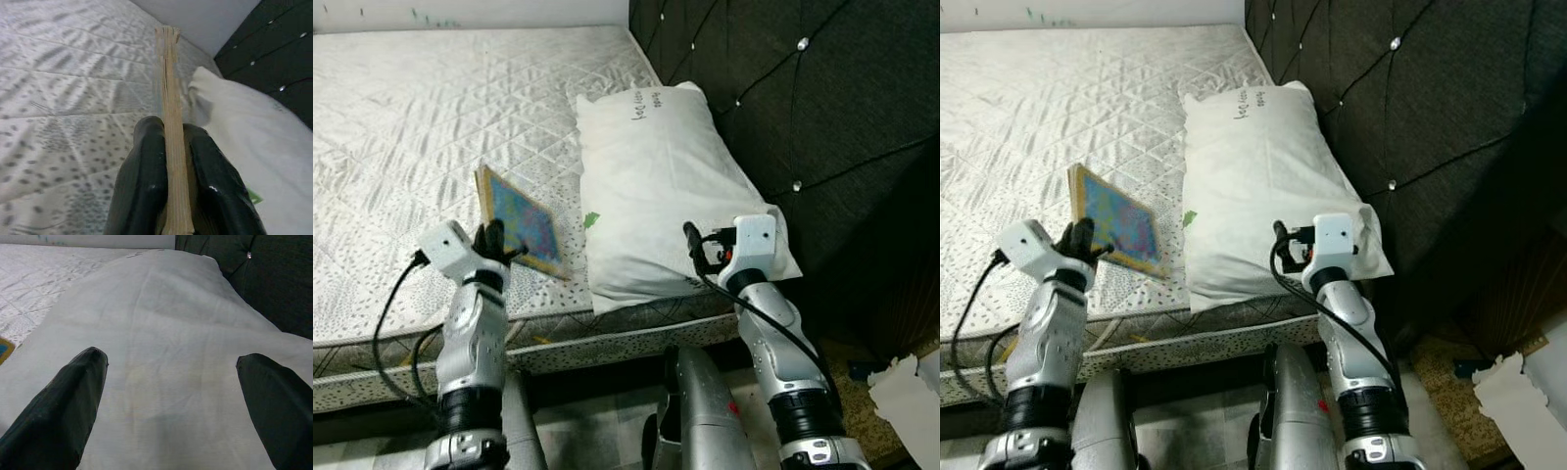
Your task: Clean up the room
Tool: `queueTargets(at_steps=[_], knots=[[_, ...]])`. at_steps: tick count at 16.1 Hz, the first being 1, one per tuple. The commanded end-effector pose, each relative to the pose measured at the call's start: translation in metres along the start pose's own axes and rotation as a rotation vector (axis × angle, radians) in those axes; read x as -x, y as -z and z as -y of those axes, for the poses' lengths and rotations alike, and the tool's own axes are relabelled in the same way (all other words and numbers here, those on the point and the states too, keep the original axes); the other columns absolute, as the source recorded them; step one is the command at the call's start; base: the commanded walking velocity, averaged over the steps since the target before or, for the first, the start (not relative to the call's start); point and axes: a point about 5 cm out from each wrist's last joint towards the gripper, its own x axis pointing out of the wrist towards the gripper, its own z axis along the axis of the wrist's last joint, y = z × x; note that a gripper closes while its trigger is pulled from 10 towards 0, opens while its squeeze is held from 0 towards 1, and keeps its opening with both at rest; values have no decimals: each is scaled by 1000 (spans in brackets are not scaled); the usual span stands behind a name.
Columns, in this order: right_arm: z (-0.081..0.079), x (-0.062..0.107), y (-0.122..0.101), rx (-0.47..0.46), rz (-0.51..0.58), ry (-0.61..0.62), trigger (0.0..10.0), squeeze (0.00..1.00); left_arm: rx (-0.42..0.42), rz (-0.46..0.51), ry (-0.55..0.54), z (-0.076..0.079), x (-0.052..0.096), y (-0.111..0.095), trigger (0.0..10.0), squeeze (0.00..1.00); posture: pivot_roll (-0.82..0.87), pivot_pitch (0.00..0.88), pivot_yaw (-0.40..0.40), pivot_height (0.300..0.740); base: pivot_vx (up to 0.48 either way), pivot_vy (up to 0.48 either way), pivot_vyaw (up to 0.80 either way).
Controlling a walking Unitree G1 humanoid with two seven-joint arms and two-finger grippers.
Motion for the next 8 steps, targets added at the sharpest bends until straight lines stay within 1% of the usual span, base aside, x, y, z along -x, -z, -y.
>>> queueTargets(at_steps=[1, 3, 4, 5, 7, 8], knots=[[4, -2, -8, 6, 27, 10, 10000, 0, 28, 5, 24, 7, -4, -3, 10000, 0, -125, 11, -62, 550, 0, 0, 0], [6, -2, -9, 16, 28, 9, 10000, 0, 71, -113, -8, 6, -2, 18, 10000, 0, -133, 7, -68, 550, 0, 0, 0], [6, -2, -10, 18, 29, 7, 10000, 0, 89, -155, -16, 5, 0, 24, 10000, 0, -133, 7, -68, 550, 0, 0, 0], [6, -3, -10, 21, 28, 5, 10000, 0, 94, -175, -8, 6, 2, 28, 10000, 0, -136, 6, -71, 550, 0, 0, 0], [7, -3, -10, 23, 27, 5, 10000, 0, 87, -183, -8, 5, 2, 30, 10000, 0, -136, 6, -74, 550, 0, 0, 0], [7, -4, -10, 23, 25, 7, 10000, 0, 75, -186, -17, 2, 1, 31, 10000, 0, -135, 6, -75, 550, 0, 0, 0]])
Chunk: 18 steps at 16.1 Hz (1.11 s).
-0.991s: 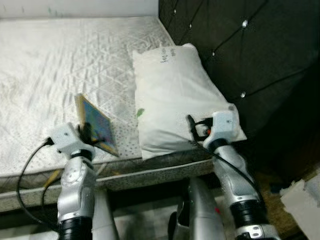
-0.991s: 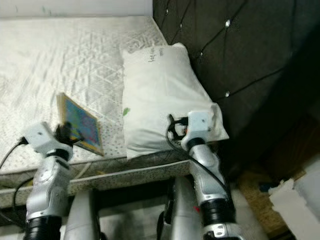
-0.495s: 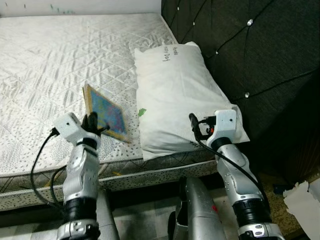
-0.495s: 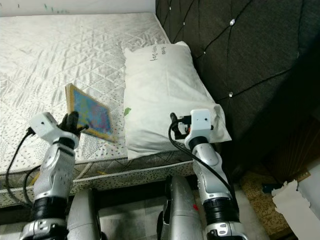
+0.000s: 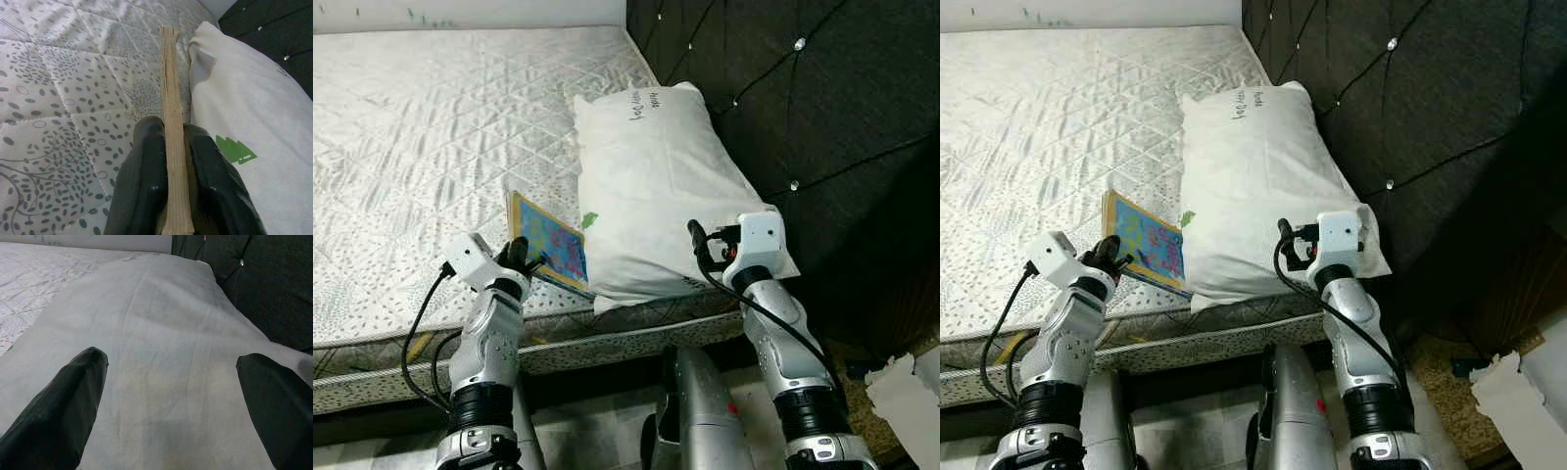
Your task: Clean up the room
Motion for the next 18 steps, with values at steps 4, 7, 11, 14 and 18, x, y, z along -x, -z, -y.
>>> queueTargets(at_steps=[4, 7, 11, 14, 18], knots=[[4, -3, -7, 6, 17, 7, 10000, 0, -58, -62, 21, -7, -10, -1, 10000, 776, -139, 1, -73, 550, 0, 0, 0], [4, -4, -7, 7, 19, 9, 10000, 0, -81, -76, 0, -14, -13, -8, 10000, 1000, -141, 0, -70, 550, 0, 0, 0], [4, -4, -6, 7, 17, 11, 10000, 0, -118, -73, -8, -22, -13, -13, 10000, 1000, -137, 0, -68, 550, 0, 0, 0], [2, -6, -6, 4, 16, 10, 10000, 0, -140, -73, -42, -33, -11, -15, 10000, 1000, -130, 0, -67, 550, 0, 0, 0], [0, -8, -6, -2, 17, 4, 10000, 0, -167, -11, -59, -36, -11, -26, 10000, 1000, -122, 0, -62, 550, 0, 0, 0]])
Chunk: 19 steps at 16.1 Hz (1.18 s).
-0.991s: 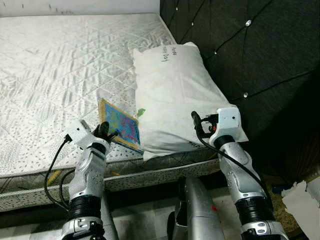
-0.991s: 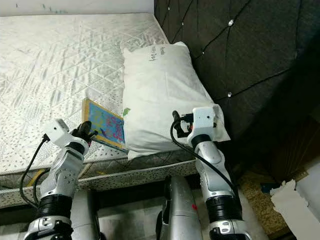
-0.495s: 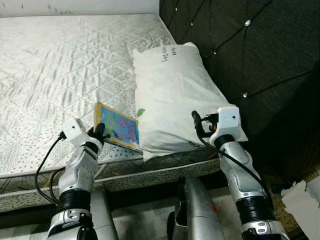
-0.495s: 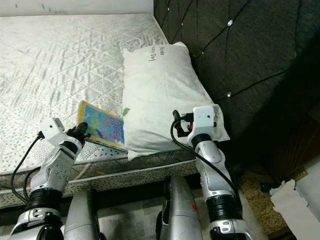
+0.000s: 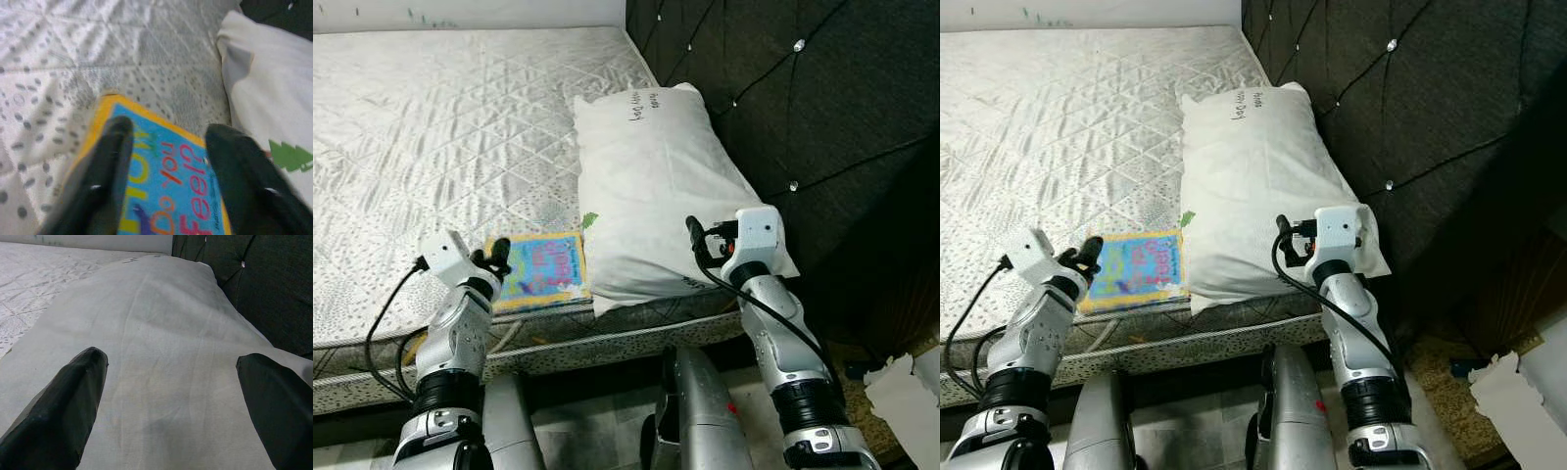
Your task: Clean up the room
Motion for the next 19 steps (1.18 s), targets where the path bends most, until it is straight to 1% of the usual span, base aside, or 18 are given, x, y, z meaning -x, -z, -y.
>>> queueTargets(at_steps=[1, 5, 7, 8, 10, 12, 13, 14, 15, 16, 17, 18, 19], knots=[[1, -3, -5, -4, 17, 4, 10000, 0, -10, 17, -6, -2, -1, -5, 10000, 1000, -122, 0, -61, 550, 0, 0, 0], [-1, -5, -4, -7, 17, 3, 10000, 0, -26, 35, -20, -5, -2, -9, 10000, 1000, -119, 0, -56, 550, 0, 0, 0], [-1, -6, -4, -8, 18, 2, 10000, 0, -7, 66, -3, 0, -1, -12, 10000, 1000, -113, 0, -55, 550, 0, 0, 0], [-2, -7, -4, -8, 18, -1, 10000, 0, -26, 84, -12, 0, 0, -13, 10000, 1000, -109, 0, -54, 550, 0, 0, 0], [-4, -9, -4, -12, 20, -6, 10000, 0, -77, 132, -42, -1, 6, -16, 10000, 1000, -100, 0, -48, 550, 0, 0, 0], [-6, -11, -3, -19, 24, -12, 10000, 0, -61, 168, -61, -2, 12, -18, 10000, 1000, -90, 0, -36, 550, 0, 0, 0], [-9, -14, -2, -36, 21, -22, 10000, 0, -103, 186, -88, -4, 19, -19, 10000, 1000, -82, 0, -24, 550, 0, 0, 0], [-10, -15, -1, -46, 10, -37, 10000, 0, -148, 193, -93, -3, 23, -19, 10000, 1000, -82, 0, -24, 550, 0, 0, 0], [-13, -20, 0, -59, -4, -48, 10000, 0, -252, 218, -107, -1, 26, -21, 10000, 1000, -66, 0, -20, 550, 0, 0, 0], [-15, -22, -1, -70, 3, -55, 10000, 0, -303, 231, -101, 2, 27, -23, 10000, 1000, -56, 0, -21, 550, 0, 0, 0], [-16, -25, -5, -89, 18, -56, 10000, 0, -340, 246, -97, 6, 30, -24, 10000, 0, -49, 0, -21, 550, 0, 0, 0], [-19, -28, -9, -110, 33, -59, 10000, 0, -386, 256, -108, 9, 31, -27, 10000, 0, -35, 0, -23, 550, 0, 0, 0], [-22, -32, -13, -122, 62, -65, 10000, 0, -425, 280, -85, 14, 33, -30, 10000, 0, -26, 0, -24, 550, 0, 0, 0]])
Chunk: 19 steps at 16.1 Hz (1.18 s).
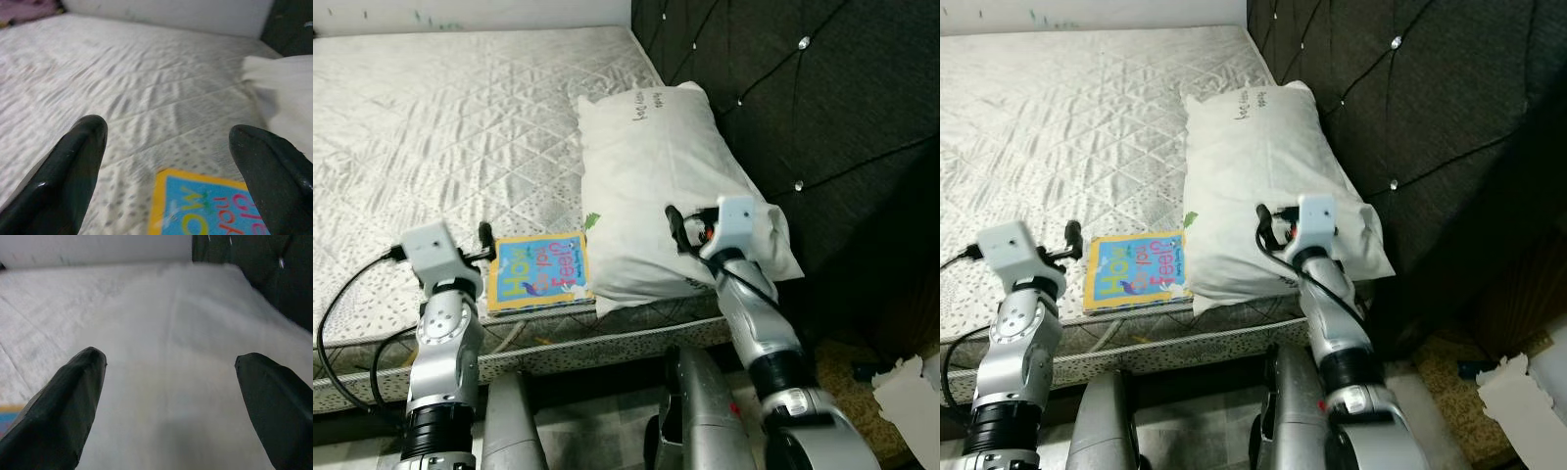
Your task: Clean up the room
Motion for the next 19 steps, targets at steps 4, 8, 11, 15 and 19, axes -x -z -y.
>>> queueTargets(at_steps=[4, 8, 11, 15, 19], knots=[[-10, -17, -20, -47, 75, -46, 10000, 0, 35, 88, 41, 6, -6, -19, 10000, 0, -5, 0, -28, 583, 0, 0, 0], [-15, -21, -25, -62, 99, -62, 10000, 0, 51, 78, 68, 12, -7, -20, 10000, 0, -9, 0, -29, 621, 0, 0, 0], [-12, -18, -22, -87, 91, -48, 10000, 0, 32, 103, 85, 15, -1, -23, 10000, 0, -7, 0, -32, 660, 0, 0, 0], [-16, -17, -21, -83, 94, -62, 10000, 0, 36, 97, 90, 14, 3, -20, 10000, 0, -2, 0, -40, 708, 0, 0, 0], [-14, -11, -10, -81, 67, -43, 10000, 0, 4, 49, 143, 22, 11, -10, 10000, 0, 1, 0, -41, 740, 0, 0, 0]])
